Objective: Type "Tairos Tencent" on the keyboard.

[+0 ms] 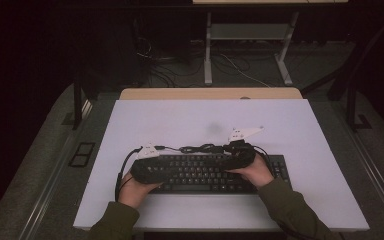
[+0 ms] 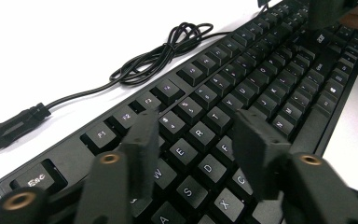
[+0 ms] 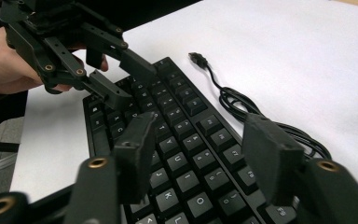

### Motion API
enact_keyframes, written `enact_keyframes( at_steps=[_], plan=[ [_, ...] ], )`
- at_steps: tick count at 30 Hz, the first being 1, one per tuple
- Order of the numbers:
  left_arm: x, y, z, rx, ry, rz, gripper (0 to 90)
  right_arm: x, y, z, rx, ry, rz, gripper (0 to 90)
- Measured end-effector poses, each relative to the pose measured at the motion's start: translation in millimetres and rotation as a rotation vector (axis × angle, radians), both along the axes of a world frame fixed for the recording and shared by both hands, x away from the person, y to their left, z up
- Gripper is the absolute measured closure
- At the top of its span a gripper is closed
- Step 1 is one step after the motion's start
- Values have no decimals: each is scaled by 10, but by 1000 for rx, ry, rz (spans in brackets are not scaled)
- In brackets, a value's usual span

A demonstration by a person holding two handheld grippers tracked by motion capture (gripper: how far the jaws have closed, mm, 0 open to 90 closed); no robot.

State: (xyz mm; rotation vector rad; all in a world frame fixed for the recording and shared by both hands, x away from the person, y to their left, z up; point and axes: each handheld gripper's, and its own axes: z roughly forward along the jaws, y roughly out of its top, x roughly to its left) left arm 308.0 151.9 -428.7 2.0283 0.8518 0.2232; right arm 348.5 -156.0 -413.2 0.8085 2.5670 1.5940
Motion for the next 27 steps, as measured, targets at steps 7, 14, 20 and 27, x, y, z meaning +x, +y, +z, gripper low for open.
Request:
enact_keyframes(
  at_steps=[7, 14, 20, 27],
  plan=[
    [-6, -9, -15, 4, 1, 4, 350, -34, 19, -11, -18, -7, 6, 652],
    [-7, -13, -21, 4, -3, 4, 284, -76, 62, -7, -38, -6, 36, 773],
    [-5, 2, -17, 0, -9, 6, 261, -94, 89, -22, -48, -1, 52, 849],
    [-5, 3, -16, -5, -11, 10, 234, -112, 123, -49, -62, 5, 65, 894]
  ],
)
